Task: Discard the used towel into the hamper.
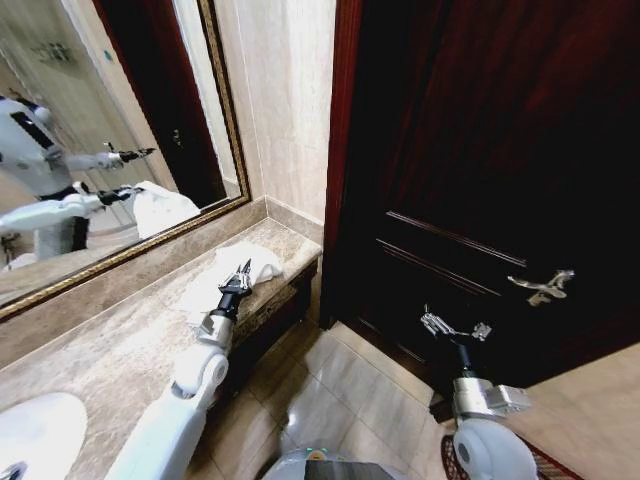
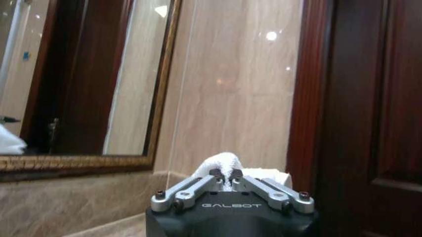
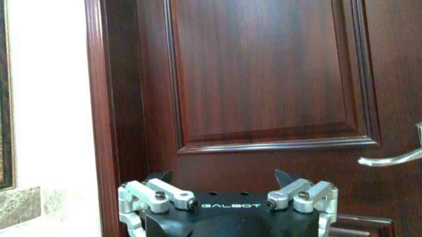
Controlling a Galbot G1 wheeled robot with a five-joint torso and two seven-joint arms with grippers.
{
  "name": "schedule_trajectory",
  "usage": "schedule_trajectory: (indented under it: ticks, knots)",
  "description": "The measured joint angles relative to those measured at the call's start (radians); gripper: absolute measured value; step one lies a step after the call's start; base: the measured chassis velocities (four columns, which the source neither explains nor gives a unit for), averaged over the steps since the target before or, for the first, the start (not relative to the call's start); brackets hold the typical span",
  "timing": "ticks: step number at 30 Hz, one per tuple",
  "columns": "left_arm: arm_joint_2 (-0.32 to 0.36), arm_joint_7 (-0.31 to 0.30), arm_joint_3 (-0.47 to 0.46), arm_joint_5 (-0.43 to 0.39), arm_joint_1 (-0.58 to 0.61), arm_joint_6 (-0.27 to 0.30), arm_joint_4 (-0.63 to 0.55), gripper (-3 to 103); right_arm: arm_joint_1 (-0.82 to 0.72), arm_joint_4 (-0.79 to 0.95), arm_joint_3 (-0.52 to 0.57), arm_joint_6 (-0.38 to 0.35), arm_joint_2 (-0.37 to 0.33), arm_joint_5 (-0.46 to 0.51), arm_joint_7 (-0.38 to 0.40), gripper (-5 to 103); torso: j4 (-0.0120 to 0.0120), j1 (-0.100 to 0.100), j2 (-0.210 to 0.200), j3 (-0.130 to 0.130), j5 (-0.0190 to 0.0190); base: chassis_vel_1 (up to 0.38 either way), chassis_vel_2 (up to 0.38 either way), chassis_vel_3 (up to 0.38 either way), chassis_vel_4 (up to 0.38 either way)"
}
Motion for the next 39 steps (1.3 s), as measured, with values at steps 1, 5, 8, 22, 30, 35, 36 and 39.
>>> schedule_trajectory:
  ticks: [1, 5, 8, 22, 30, 35, 36, 39]
  knots:
    - [-0.006, -0.006, -0.003, 0.006, 0.020, -0.001, -0.030, 2, 0.000, 0.001, 0.000, 0.003, 0.001, 0.000, -0.001, 100, 0.0000, 0.000, 0.000, 0.000, 0.0002, 0.000, 0.000, 0.000, 0.000]
    - [-0.039, -0.018, -0.011, 0.028, 0.078, -0.021, -0.086, 2, -0.002, 0.007, 0.001, 0.008, 0.006, 0.002, -0.002, 100, -0.0001, 0.000, 0.000, 0.000, 0.0001, 0.000, 0.000, 0.000, 0.000]
    - [-0.069, -0.007, -0.017, 0.057, 0.133, -0.050, -0.124, 2, -0.004, 0.008, 0.002, 0.013, 0.009, 0.003, -0.002, 100, 0.0000, 0.000, 0.000, 0.000, 0.0001, 0.000, 0.000, 0.000, 0.000]
    - [-0.226, 0.043, -0.012, 0.277, 0.350, -0.215, -0.242, 2, 0.015, -0.004, 0.012, 0.061, 0.012, 0.014, 0.009, 100, 0.0000, 0.000, 0.000, 0.000, 0.0003, 0.000, 0.000, 0.000, 0.000]
    - [-0.286, 0.020, 0.014, 0.359, 0.384, -0.222, -0.235, 2, 0.014, -0.006, 0.019, 0.073, 0.005, 0.014, 0.013, 100, 0.0001, 0.000, 0.000, 0.000, 0.0003, 0.000, 0.000, 0.000, 0.000]
    - [-0.294, 0.020, 0.028, 0.385, 0.382, -0.230, -0.214, 2, 0.008, -0.001, 0.032, 0.075, -0.002, 0.018, 0.014, 100, 0.0000, 0.000, 0.000, 0.000, 0.0002, 0.000, 0.000, 0.000, 0.000]
    - [-0.293, 0.022, 0.030, 0.386, 0.379, -0.230, -0.211, 2, 0.007, 0.000, 0.035, 0.076, -0.003, 0.018, 0.014, 100, -0.0002, 0.000, 0.000, 0.000, 0.0002, 0.000, 0.000, 0.000, 0.000]
    - [-0.289, 0.029, 0.035, 0.379, 0.377, -0.225, -0.205, 2, 0.006, 0.003, 0.039, 0.076, 0.003, 0.012, 0.023, 100, 0.0000, 0.000, 0.000, 0.000, 0.0001, -0.021, -0.036, -0.025, -0.028]
